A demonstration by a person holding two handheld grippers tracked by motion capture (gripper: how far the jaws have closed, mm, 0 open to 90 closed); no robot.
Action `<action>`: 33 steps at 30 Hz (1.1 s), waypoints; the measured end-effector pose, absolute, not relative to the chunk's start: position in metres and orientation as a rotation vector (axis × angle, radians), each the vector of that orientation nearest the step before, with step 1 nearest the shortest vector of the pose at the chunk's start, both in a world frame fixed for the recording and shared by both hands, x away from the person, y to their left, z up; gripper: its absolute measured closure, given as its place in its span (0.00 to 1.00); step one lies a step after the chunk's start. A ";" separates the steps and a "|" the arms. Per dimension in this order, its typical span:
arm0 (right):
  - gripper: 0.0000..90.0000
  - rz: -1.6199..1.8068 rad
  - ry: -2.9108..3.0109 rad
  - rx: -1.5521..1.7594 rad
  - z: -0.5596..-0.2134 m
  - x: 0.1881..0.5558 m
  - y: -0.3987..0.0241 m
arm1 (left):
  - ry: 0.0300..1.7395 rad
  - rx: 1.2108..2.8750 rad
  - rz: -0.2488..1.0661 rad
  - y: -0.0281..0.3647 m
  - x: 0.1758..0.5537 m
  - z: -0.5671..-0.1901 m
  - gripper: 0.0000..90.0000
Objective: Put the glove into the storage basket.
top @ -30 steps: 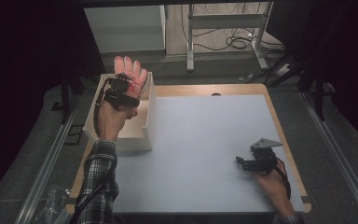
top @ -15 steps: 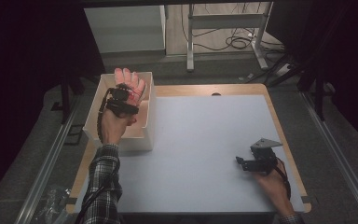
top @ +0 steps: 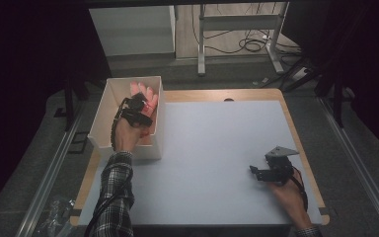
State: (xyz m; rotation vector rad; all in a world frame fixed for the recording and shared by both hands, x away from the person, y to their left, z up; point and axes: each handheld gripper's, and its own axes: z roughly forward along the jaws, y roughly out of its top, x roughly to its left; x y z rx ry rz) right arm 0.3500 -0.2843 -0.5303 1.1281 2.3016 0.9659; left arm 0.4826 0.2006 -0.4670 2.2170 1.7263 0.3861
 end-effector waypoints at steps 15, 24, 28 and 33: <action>0.24 0.966 2.302 1.129 -0.530 0.350 -0.284 | 1.797 2.294 0.273 0.196 0.499 -0.488 0.19; 0.24 0.966 2.301 1.128 -0.530 0.350 -0.284 | 1.786 2.248 0.264 0.202 0.495 -0.479 0.04; 0.24 0.966 2.301 1.128 -0.530 0.350 -0.284 | 1.772 2.211 0.274 0.206 0.491 -0.471 0.03; 0.24 0.966 2.301 1.129 -0.530 0.350 -0.284 | 1.729 2.204 0.301 0.210 0.484 -0.461 0.03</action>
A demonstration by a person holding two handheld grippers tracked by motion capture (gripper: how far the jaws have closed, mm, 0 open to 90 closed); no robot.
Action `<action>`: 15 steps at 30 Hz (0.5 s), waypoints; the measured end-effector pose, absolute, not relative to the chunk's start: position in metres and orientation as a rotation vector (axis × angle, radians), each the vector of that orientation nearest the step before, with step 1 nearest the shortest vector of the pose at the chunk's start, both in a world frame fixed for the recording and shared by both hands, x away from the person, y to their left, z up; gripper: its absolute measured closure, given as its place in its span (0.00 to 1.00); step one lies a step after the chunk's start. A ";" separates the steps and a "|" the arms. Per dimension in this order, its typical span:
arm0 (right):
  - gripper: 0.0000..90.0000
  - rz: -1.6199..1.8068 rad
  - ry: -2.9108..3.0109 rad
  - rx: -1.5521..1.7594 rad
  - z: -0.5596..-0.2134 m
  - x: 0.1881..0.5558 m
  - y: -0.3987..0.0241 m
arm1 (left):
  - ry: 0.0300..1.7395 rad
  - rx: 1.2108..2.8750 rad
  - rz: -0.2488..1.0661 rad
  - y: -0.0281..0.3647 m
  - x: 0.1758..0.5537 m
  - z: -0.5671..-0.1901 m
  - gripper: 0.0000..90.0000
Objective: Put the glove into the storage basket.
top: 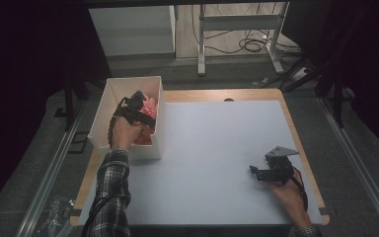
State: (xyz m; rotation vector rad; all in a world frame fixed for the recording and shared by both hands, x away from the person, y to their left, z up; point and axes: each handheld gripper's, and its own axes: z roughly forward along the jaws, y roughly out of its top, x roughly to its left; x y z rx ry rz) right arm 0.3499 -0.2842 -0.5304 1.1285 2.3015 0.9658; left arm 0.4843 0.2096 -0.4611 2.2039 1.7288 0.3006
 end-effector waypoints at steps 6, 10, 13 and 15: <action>0.24 0.966 2.301 1.129 -0.530 0.350 -0.284 | 1.687 2.185 0.333 0.213 0.476 -0.451 0.03; 0.24 0.965 2.301 1.128 -0.530 0.350 -0.284 | 1.670 2.174 0.358 0.215 0.472 -0.447 0.02; 0.24 0.965 2.301 1.128 -0.530 0.350 -0.284 | 1.656 2.154 0.382 0.219 0.467 -0.443 0.01; 0.24 0.965 2.301 1.129 -0.530 0.350 -0.284 | 1.650 2.150 0.391 0.220 0.465 -0.441 0.01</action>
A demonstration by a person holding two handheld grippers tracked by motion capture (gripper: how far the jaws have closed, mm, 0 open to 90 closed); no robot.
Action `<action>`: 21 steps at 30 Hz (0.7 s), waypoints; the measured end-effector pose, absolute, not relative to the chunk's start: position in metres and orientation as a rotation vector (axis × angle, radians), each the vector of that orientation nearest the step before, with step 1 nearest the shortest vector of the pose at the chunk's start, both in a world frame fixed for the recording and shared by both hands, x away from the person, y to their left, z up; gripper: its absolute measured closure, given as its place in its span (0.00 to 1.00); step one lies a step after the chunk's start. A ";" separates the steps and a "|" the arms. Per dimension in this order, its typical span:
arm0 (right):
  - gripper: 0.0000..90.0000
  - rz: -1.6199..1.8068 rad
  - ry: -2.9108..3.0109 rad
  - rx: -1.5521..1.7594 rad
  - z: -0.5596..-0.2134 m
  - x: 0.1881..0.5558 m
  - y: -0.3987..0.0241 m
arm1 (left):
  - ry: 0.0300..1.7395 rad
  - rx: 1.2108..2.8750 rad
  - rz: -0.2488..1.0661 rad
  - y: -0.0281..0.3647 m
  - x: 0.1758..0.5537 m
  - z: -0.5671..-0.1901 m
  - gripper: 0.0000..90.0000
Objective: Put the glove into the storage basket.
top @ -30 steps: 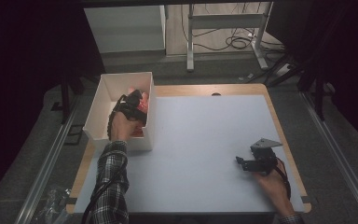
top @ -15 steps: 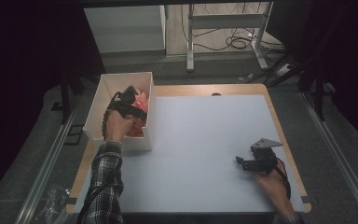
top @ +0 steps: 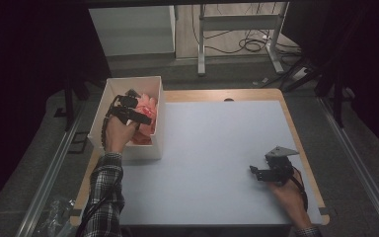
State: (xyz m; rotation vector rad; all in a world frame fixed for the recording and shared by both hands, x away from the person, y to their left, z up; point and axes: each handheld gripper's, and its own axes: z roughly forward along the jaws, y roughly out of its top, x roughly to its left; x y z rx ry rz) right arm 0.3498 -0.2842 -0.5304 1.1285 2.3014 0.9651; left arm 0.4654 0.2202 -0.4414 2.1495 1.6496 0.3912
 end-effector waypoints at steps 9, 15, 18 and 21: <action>0.24 0.965 2.301 1.129 -0.530 0.350 -0.284 | 1.569 2.094 0.464 0.230 0.448 -0.430 0.01; 0.24 0.965 2.301 1.128 -0.530 0.350 -0.284 | 1.528 2.079 0.481 0.235 0.439 -0.424 0.01; 0.24 0.964 2.301 1.128 -0.530 0.350 -0.284 | 1.518 2.078 0.494 0.236 0.435 -0.423 0.01; 0.24 0.964 2.301 1.127 -0.530 0.350 -0.284 | 1.505 2.055 0.492 0.240 0.431 -0.419 0.01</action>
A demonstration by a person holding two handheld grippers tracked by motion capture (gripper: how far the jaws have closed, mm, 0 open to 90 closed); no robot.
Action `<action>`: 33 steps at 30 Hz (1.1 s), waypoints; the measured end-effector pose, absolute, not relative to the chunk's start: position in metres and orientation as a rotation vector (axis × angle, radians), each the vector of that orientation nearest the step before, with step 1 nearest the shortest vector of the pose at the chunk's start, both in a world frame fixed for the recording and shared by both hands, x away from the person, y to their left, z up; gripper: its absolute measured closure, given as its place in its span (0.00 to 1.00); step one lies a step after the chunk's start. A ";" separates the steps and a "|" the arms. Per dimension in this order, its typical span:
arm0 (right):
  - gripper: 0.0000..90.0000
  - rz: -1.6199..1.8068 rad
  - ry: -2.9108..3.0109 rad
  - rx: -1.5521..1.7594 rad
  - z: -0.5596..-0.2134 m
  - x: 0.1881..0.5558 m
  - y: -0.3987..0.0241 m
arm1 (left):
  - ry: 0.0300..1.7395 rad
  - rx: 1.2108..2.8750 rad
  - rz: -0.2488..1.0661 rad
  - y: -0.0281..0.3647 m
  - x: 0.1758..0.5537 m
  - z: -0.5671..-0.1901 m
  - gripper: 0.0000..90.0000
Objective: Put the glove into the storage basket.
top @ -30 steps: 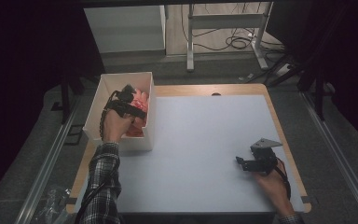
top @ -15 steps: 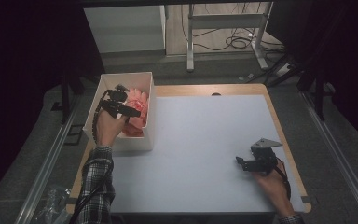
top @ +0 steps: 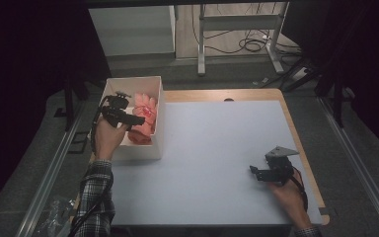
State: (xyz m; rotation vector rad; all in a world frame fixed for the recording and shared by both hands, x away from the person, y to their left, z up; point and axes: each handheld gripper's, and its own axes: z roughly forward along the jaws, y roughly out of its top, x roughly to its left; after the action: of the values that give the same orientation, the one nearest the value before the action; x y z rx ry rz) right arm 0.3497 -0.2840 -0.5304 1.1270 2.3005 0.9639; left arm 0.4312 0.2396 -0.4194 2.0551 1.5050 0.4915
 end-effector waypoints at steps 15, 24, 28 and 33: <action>0.24 0.964 2.300 1.128 -0.530 0.350 -0.284 | 1.411 2.042 0.506 0.240 0.411 -0.409 0.01; 0.24 0.963 2.300 1.126 -0.530 0.350 -0.284 | 1.326 2.044 0.510 0.226 0.401 -0.397 0.01; 0.24 0.963 2.300 1.126 -0.530 0.350 -0.284 | 1.270 2.074 0.495 0.215 0.398 -0.392 0.02; 0.24 0.963 2.299 1.126 -0.530 0.350 -0.284 | 1.220 2.078 0.483 0.200 0.393 -0.386 0.02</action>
State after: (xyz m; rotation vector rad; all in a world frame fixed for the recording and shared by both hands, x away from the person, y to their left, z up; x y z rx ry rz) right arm 0.3497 -0.2838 -0.5304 1.1258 2.2995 0.9633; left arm 0.3935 0.1997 -0.3859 2.0779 1.2202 0.4826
